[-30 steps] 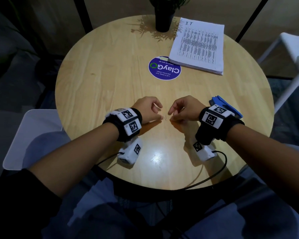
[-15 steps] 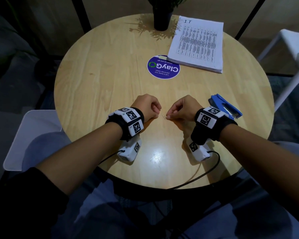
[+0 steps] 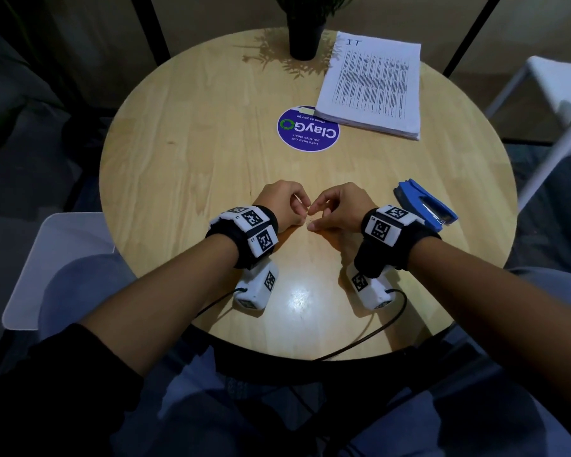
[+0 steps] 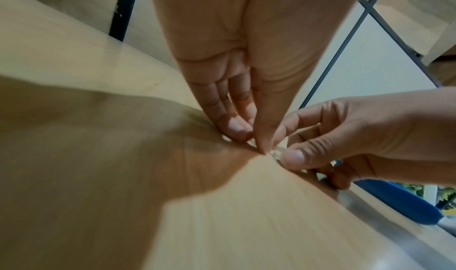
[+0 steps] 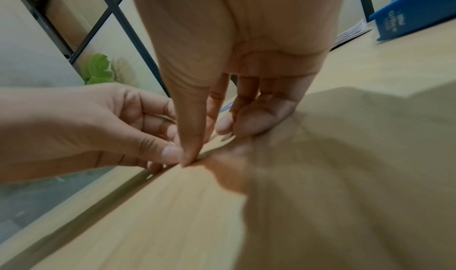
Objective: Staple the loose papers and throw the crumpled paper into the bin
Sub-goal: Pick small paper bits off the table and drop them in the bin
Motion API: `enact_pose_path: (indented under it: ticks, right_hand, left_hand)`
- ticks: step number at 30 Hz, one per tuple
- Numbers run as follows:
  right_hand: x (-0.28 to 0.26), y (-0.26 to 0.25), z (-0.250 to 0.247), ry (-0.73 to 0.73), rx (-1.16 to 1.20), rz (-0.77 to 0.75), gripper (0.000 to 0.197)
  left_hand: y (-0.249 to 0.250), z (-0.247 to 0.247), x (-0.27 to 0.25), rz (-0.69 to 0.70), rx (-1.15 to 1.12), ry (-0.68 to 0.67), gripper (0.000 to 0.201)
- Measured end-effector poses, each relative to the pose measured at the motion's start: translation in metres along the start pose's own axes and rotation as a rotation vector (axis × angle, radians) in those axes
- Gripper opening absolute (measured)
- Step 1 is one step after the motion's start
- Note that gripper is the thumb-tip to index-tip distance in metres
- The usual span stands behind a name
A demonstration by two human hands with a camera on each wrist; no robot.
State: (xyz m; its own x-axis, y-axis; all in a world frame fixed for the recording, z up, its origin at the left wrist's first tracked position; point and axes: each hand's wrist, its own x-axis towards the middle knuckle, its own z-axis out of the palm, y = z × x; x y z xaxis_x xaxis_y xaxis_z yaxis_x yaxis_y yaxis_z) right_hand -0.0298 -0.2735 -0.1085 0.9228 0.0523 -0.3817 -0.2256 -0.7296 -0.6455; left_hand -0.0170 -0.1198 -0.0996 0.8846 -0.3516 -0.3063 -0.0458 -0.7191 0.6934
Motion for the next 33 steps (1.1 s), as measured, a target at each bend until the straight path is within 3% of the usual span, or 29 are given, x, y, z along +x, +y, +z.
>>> enact_pose_path:
  ticks: [4,14,29,33]
  right_hand:
    - [-0.002,0.003,0.001,0.0,0.039,-0.005,0.032]
    - [-0.004,0.004,0.004,0.024,0.094,-0.022,0.017]
    - [-0.004,-0.006,0.009,-0.001,-0.218,-0.125,0.013]
    - [-0.004,-0.001,0.001,0.025,-0.076,-0.097,0.015]
  left_hand:
    - [-0.008,0.0,-0.003,-0.03,-0.024,0.022,0.028]
    - [-0.006,-0.001,-0.008,-0.038,-0.01,-0.001,0.026]
    - [-0.002,-0.004,-0.011,-0.034,0.038,-0.033,0.023]
    - [-0.002,-0.004,-0.01,0.003,0.086,-0.024,0.026]
